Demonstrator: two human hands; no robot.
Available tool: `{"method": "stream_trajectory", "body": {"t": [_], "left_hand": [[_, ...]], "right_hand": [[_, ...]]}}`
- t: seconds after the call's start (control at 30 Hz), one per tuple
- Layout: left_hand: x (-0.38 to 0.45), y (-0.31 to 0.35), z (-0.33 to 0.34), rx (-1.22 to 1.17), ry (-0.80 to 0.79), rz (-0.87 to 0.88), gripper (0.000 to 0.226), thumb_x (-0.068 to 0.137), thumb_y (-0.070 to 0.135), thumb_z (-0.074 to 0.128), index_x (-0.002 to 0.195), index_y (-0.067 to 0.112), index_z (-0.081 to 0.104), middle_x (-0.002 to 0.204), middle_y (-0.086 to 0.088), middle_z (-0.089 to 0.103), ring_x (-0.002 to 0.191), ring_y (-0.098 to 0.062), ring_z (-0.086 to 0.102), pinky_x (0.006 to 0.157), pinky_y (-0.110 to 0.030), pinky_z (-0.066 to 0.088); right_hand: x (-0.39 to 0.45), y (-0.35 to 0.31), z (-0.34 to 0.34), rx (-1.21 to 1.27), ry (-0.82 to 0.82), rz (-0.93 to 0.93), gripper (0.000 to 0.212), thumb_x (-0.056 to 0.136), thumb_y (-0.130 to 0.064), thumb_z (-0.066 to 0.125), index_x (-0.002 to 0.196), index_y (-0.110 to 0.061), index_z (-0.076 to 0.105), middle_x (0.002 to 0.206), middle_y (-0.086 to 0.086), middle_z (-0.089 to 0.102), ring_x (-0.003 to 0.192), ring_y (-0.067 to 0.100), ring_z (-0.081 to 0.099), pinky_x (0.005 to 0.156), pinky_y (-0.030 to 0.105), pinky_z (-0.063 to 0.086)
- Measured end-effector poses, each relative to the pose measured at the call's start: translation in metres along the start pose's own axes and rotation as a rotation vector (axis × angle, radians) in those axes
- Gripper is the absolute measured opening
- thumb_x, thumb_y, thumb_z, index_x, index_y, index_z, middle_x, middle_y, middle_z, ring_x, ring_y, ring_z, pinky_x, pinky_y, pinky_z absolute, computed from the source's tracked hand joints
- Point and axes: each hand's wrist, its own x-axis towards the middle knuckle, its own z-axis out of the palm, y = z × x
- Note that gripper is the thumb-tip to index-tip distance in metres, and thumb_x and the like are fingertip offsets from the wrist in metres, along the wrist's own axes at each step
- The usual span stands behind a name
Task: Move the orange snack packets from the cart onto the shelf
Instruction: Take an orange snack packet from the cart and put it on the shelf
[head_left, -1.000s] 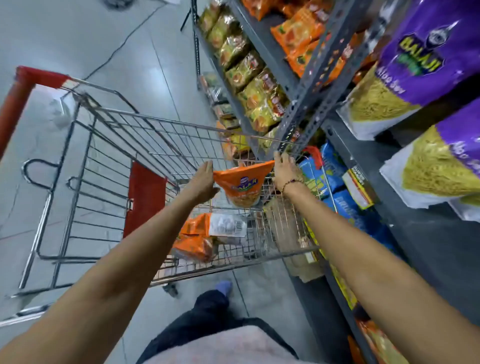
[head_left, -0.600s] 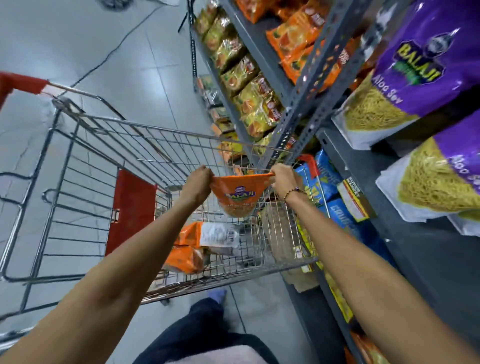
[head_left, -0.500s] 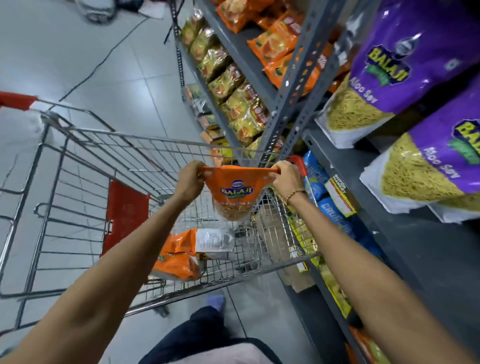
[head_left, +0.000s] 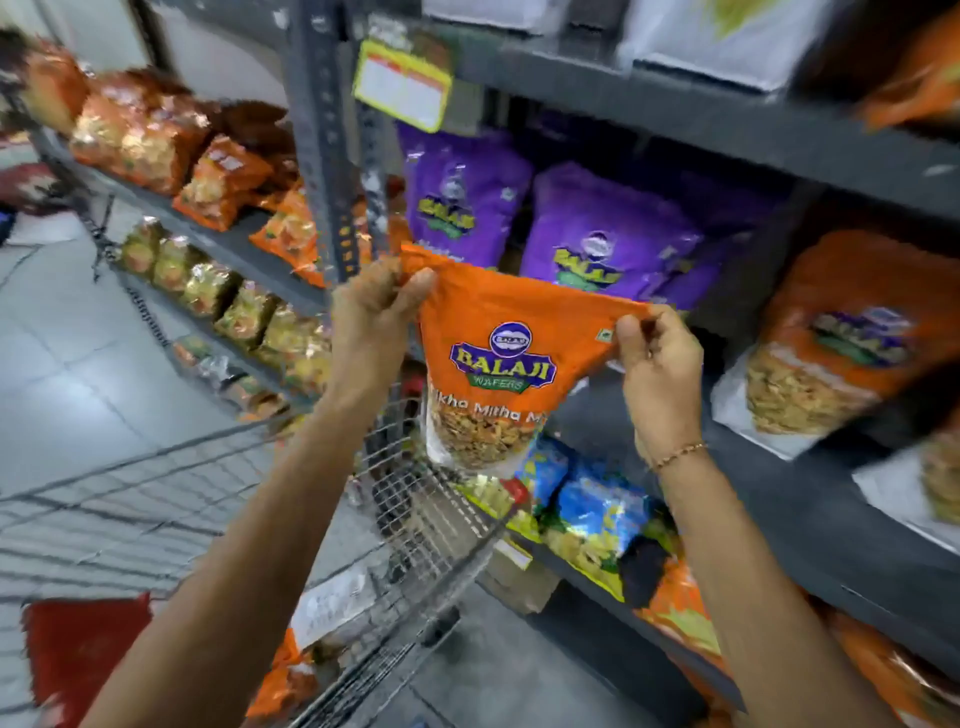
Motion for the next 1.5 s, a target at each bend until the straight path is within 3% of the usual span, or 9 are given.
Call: {"method": "stream_trajectory", "body": {"t": [0.13,0.27,0.43,0.6,0.8,1.03,1.2,1.33,1.5], "left_hand": [[0.008,0.002,0.083,-0.087,-0.12,-0.018,0.028,0.088,0.018,0.057,0.061,0.021,0.054,0.063,0.008,0.05,0.065,-0.012,0.043,0.061,-0.031,0.036],[-0.001,0.006,0.166,-0.096,-0.206,-0.043,0.036,0.089,0.014,0.056,0.055,0.023,0.048,0.05,0.018,0.05,0.059,0.001,0.043,0.054,-0.017,0.034],[-0.016,0.008,0.252,-0.201,-0.314,-0.111,0.031,0.092,0.012,0.053,0.062,0.02,0.05,0.047,0.016,0.052,0.048,0.008,0.041,0.051,-0.013,0.036],[-0.022,0.001,0.306,-0.219,-0.369,-0.202,0.011,0.091,0.023,0.056,0.081,0.019,0.061,0.077,0.009,0.067,0.072,-0.003,0.061,0.068,-0.024,0.053],[-0.027,-0.006,0.348,-0.269,-0.419,-0.276,0.01,0.091,0.017,0.054,0.097,0.01,0.059,0.1,-0.009,0.065,0.081,-0.013,0.063,0.078,-0.029,0.055],[-0.023,-0.016,0.357,-0.222,-0.464,-0.25,0.017,0.092,0.022,0.054,0.105,0.012,0.058,0.107,-0.006,0.064,0.089,-0.012,0.064,0.074,-0.019,0.056],[-0.034,-0.03,0.337,0.014,-0.508,-0.241,0.024,0.091,0.022,0.055,0.11,0.01,0.062,0.107,-0.002,0.065,0.094,-0.01,0.061,0.081,-0.016,0.05],[-0.048,-0.066,0.266,0.125,-0.441,-0.221,0.012,0.088,0.015,0.058,0.099,0.014,0.062,0.096,-0.003,0.059,0.08,0.002,0.056,0.079,-0.015,0.043],[-0.077,-0.1,0.107,0.273,-0.124,-0.343,0.024,0.091,0.012,0.054,0.107,-0.004,0.062,0.098,-0.009,0.064,0.067,0.018,0.056,0.071,-0.004,0.044]], "right_hand": [[0.007,-0.009,-0.078,-0.065,0.145,0.008,0.015,0.089,-0.028,0.052,0.073,-0.028,0.05,0.071,-0.006,0.053,0.064,0.002,0.047,0.065,0.026,0.041],[0.008,-0.009,-0.156,-0.131,0.311,0.013,0.016,0.092,-0.021,0.052,0.078,-0.028,0.054,0.077,-0.006,0.058,0.069,0.002,0.053,0.072,0.031,0.046],[0.012,-0.008,-0.229,-0.226,0.429,0.03,0.006,0.094,-0.021,0.049,0.097,-0.017,0.052,0.085,-0.005,0.058,0.071,-0.006,0.055,0.06,0.003,0.045],[0.024,0.011,-0.275,-0.262,0.502,0.093,0.007,0.093,-0.023,0.051,0.095,-0.016,0.053,0.092,0.005,0.061,0.077,0.01,0.057,0.071,0.026,0.047],[0.032,0.032,-0.302,-0.268,0.543,0.147,0.01,0.094,-0.021,0.048,0.091,-0.012,0.052,0.077,-0.006,0.056,0.07,0.002,0.051,0.064,0.018,0.041],[0.034,0.04,-0.31,-0.229,0.566,0.161,0.024,0.094,-0.022,0.049,0.108,-0.004,0.055,0.099,0.005,0.058,0.078,0.003,0.054,0.065,0.013,0.045],[0.002,0.054,-0.256,-0.319,0.915,-0.062,0.03,0.091,-0.017,0.054,0.11,0.004,0.044,0.106,0.01,0.042,0.082,0.006,0.047,0.074,0.001,0.037],[-0.031,0.071,-0.175,-0.228,0.557,-0.068,0.004,0.092,-0.019,0.052,0.092,-0.02,0.048,0.092,0.009,0.054,0.083,0.02,0.054,0.075,0.032,0.048],[-0.067,0.076,-0.072,-0.126,-0.018,0.054,0.009,0.089,-0.015,0.057,0.083,-0.017,0.051,0.074,-0.01,0.055,0.067,-0.005,0.05,0.064,0.004,0.038]]}}
